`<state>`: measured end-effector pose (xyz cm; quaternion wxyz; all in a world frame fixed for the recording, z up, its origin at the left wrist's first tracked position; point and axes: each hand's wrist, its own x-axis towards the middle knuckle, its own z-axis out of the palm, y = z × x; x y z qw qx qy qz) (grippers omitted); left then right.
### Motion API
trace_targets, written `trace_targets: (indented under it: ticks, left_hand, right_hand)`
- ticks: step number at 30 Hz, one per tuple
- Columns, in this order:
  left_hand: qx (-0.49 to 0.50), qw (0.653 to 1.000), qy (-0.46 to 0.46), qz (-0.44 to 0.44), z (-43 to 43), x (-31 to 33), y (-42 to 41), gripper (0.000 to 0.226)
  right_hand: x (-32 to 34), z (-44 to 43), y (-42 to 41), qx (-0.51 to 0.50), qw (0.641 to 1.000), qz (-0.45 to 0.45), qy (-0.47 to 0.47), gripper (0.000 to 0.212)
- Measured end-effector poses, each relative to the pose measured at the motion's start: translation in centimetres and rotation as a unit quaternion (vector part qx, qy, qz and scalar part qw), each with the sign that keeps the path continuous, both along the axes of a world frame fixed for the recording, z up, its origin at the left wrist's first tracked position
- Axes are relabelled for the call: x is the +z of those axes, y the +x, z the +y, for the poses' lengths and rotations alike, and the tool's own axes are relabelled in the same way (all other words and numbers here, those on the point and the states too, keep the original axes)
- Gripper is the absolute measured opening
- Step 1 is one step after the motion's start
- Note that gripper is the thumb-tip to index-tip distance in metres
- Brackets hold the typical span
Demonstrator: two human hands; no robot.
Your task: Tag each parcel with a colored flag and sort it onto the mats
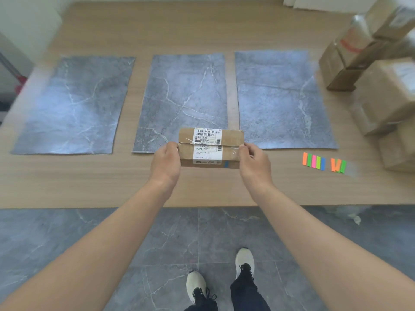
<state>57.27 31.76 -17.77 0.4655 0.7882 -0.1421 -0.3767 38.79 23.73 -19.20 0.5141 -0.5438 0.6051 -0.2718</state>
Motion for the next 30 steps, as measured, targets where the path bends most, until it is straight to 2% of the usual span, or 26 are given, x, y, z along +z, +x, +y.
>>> trace_targets:
  ticks: [5, 10, 14, 18, 21, 26, 30]
  left_hand:
    - [-0.035, 0.999, -0.028, -0.014, -2.9, 5.1, -0.4, 0.037]
    - [-0.060, 0.997, -0.051, -0.022, -8.1, 8.1, -1.1, 0.047]
    - [-0.057, 0.996, -0.063, -0.019, -13.9, 8.8, -1.9, 0.032]
    - [-0.046, 0.997, -0.068, -0.016, -20.0, 7.9, -2.7, 0.031]
    - [-0.033, 0.997, -0.070, -0.001, -24.6, 6.7, -3.1, 0.027]
    - [-0.011, 0.998, -0.056, 0.040, -30.4, 5.3, -3.5, 0.032]
    - [-0.008, 0.996, -0.037, 0.077, -34.4, 3.6, -3.1, 0.033]
  right_hand:
    - [4.5, -2.7, -0.5, -0.019, 0.999, -0.004, -0.035, 0.031]
    - [7.4, -7.6, -1.3, -0.039, 0.998, -0.015, -0.049, 0.027]
    - [7.4, -13.6, -1.8, -0.060, 0.996, -0.025, -0.054, 0.034]
    - [6.8, -20.3, -2.1, -0.059, 0.997, -0.043, -0.030, 0.021]
    - [6.0, -25.1, -2.3, -0.033, 0.998, -0.047, -0.014, 0.020]
    - [4.7, -31.5, -2.3, -0.002, 0.999, -0.042, -0.003, 0.028]
    - [3.0, -36.0, -1.5, 0.000, 1.000, -0.011, 0.003, 0.058]
